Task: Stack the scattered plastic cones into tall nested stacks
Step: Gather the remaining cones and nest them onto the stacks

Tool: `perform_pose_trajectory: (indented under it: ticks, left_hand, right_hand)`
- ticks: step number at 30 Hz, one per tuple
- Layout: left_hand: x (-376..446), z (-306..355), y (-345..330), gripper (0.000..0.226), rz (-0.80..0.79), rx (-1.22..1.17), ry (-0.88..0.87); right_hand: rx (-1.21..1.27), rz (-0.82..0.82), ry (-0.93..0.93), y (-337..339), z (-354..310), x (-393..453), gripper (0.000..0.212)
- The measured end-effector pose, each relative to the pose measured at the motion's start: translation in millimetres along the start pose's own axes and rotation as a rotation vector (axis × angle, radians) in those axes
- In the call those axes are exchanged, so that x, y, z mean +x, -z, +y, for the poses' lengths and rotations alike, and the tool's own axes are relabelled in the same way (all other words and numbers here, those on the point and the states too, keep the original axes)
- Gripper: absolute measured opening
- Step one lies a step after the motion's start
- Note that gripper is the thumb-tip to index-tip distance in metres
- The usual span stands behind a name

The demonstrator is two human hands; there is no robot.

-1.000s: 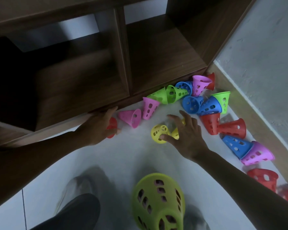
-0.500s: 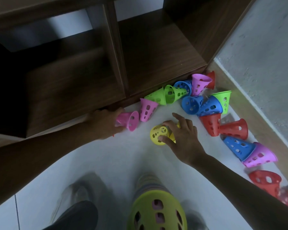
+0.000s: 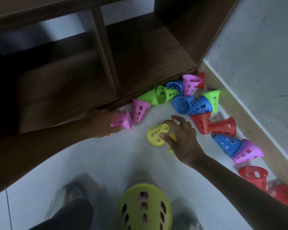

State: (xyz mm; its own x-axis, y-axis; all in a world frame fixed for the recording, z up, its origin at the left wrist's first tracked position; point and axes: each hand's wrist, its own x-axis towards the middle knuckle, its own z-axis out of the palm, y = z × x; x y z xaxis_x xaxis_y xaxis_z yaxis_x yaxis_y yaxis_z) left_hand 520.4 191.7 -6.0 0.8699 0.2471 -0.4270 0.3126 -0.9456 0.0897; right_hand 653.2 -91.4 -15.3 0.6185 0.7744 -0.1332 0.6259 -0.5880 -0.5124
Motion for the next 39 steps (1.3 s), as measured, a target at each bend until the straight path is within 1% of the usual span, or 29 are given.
perform_pose_trajectory:
  ticks: [1, 3, 4, 6, 7, 9, 10, 12, 15, 17, 19, 20, 26, 29, 33, 36, 39]
  left_hand:
    - [-3, -1, 1, 0.057, 0.014, -0.069, 0.029]
    - [-10, -2, 5, 0.065, -0.029, -0.209, 0.073]
    - [-14, -1, 10, 0.064, -0.054, -0.293, 0.083]
    - [-26, 3, 23, 0.056, -0.050, -0.393, 0.028]
    - [-32, 4, 32, 0.051, -0.011, -0.385, -0.038]
    - [-46, 9, 55, 0.052, 0.055, -0.314, -0.153]
    - [-55, 15, 71, 0.049, 0.056, -0.270, -0.179]
    - [-71, 23, 107, 0.035, 0.058, -0.112, -0.220]
    - [-94, 40, 157, 0.035, 0.071, 0.066, -0.263]
    - [-112, 48, 187, 0.037, 0.074, 0.108, -0.282]
    - [-132, 54, 215, 0.040, 0.092, 0.132, -0.296]
    - [-142, 57, 229, 0.042, 0.100, 0.150, -0.302]
    - [-202, 84, 292, 0.048, 0.065, 0.244, -0.337]
    - [-226, 102, 305, 0.050, 0.024, 0.300, -0.344]
    - [-250, 130, 304, 0.052, -0.045, 0.381, -0.341]
    - [-262, 150, 293, 0.058, -0.121, 0.438, -0.330]
    - [-265, 162, 278, 0.059, -0.160, 0.493, -0.360]
  right_hand:
    - [0.029, 0.008, -0.008, 4, -1, -2, 0.047]
    - [0.082, 0.013, -0.015, 13, -6, -7, 0.046]
    - [0.104, 0.012, -0.011, 20, -9, -10, 0.048]
    - [0.130, 0.022, 0.006, 37, -17, -14, 0.051]
    - [0.132, 0.034, 0.014, 48, -23, -15, 0.053]
    - [0.150, 0.041, 0.020, 72, -38, -17, 0.052]
    - [0.164, 0.045, 0.031, 85, -46, -17, 0.051]
    - [0.168, 0.071, 0.063, 111, -63, -18, 0.051]
    - [0.174, 0.111, 0.118, 152, -91, -23, 0.051]
    - [0.153, 0.135, 0.169, 180, -109, -29, 0.039]
    - [0.147, 0.120, 0.183, 208, -126, -38, 0.024]
    - [0.150, 0.112, 0.184, 222, -134, -43, 0.021]
    - [0.062, 0.123, 0.194, 288, -182, -82, 0.024]
    - [0.013, 0.121, 0.191, 309, -201, -106, 0.026]
    - [-0.009, 0.132, 0.171, 323, -217, -137, 0.027]
    - [0.003, 0.150, 0.137, 320, -220, -158, 0.029]
    - [0.013, 0.163, 0.099, 312, -219, -174, 0.030]
